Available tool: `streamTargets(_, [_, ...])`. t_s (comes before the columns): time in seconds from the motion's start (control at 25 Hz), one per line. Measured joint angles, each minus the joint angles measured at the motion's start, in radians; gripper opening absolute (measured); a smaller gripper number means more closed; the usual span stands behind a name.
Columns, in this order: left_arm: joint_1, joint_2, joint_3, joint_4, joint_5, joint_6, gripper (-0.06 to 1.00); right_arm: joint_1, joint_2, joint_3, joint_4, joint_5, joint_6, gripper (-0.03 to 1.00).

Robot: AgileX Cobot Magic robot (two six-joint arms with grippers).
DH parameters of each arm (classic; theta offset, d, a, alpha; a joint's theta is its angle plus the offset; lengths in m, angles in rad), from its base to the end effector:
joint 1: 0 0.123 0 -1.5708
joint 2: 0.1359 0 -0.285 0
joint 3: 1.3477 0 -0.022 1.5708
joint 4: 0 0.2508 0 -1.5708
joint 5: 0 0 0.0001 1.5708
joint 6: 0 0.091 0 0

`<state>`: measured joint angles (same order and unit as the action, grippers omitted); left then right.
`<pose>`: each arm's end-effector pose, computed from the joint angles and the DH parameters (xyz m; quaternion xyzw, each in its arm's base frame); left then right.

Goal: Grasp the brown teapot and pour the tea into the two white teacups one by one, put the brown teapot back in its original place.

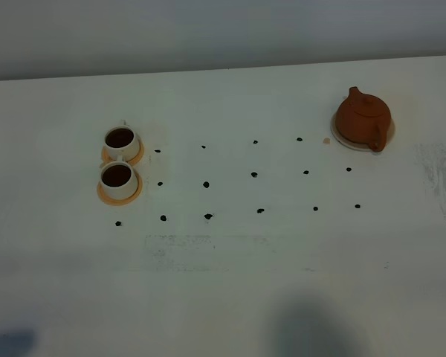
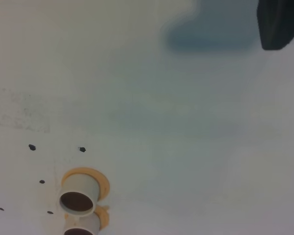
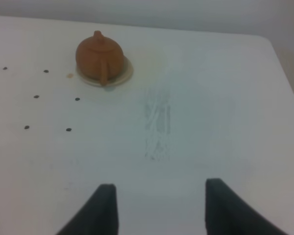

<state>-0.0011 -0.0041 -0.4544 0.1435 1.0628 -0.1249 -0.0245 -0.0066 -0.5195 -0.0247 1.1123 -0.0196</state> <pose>-0.0009 0.0114 0.2651 -0.0547 0.8604 0.0400 0.5050 -0.0104 -0.0018 0.2785 0.0031 0.8597 -0.0236 0.5102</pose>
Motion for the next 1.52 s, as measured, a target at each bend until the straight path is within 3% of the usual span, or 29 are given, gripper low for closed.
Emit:
streamTargets(0.96, [0.000, 0.000, 0.000, 0.000, 0.000, 0.000, 0.32, 0.000, 0.000, 0.000, 0.007, 0.000, 0.000, 0.40])
streamTargets(1.28, [0.000, 0.000, 0.000, -0.075, 0.000, 0.042, 0.32, 0.000, 0.000, 0.000, 0.007, 0.000, 0.000, 0.40])
streamTargets(1.52, [0.000, 0.000, 0.000, -0.076, 0.001, 0.049, 0.32, 0.000, 0.000, 0.000, 0.007, 0.000, 0.000, 0.40])
